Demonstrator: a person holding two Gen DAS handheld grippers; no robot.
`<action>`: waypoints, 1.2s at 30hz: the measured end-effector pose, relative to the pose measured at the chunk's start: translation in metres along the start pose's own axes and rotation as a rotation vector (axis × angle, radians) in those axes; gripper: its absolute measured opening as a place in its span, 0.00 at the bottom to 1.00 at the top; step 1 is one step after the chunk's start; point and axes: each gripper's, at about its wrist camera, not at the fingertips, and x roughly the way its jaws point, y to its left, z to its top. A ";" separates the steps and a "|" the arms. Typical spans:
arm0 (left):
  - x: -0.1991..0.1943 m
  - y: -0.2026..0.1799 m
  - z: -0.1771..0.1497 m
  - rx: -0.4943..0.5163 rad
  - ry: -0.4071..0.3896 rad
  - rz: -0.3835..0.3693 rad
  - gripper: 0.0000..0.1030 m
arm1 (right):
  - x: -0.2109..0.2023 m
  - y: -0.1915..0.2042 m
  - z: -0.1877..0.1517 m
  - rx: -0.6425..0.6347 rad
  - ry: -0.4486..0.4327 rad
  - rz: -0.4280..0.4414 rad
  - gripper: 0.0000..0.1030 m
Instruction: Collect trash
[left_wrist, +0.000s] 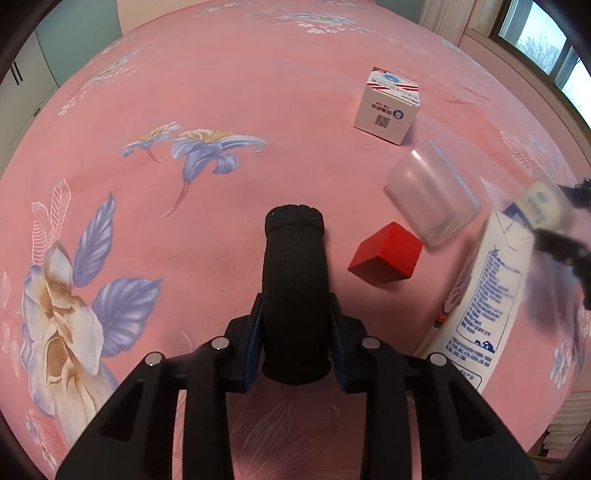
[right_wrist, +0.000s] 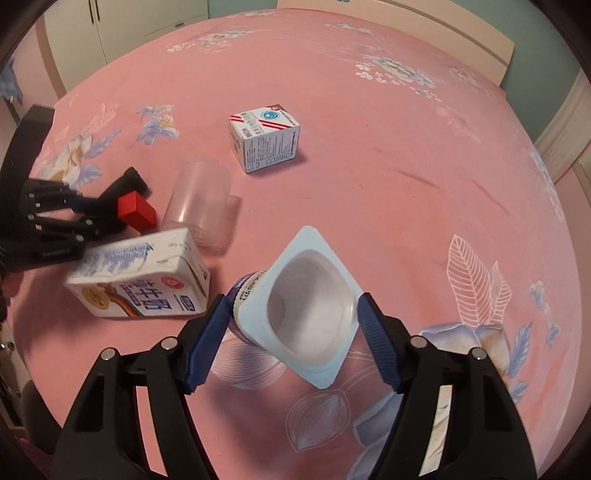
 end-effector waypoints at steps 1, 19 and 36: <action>-0.001 0.000 -0.001 0.004 -0.005 0.001 0.33 | -0.002 -0.001 -0.002 0.001 -0.009 0.004 0.68; -0.012 -0.022 -0.012 0.050 -0.020 0.014 0.31 | -0.004 -0.014 -0.022 0.077 -0.001 0.051 0.10; -0.125 -0.043 -0.031 0.068 -0.134 0.063 0.31 | -0.116 0.005 -0.041 0.049 -0.098 0.009 0.10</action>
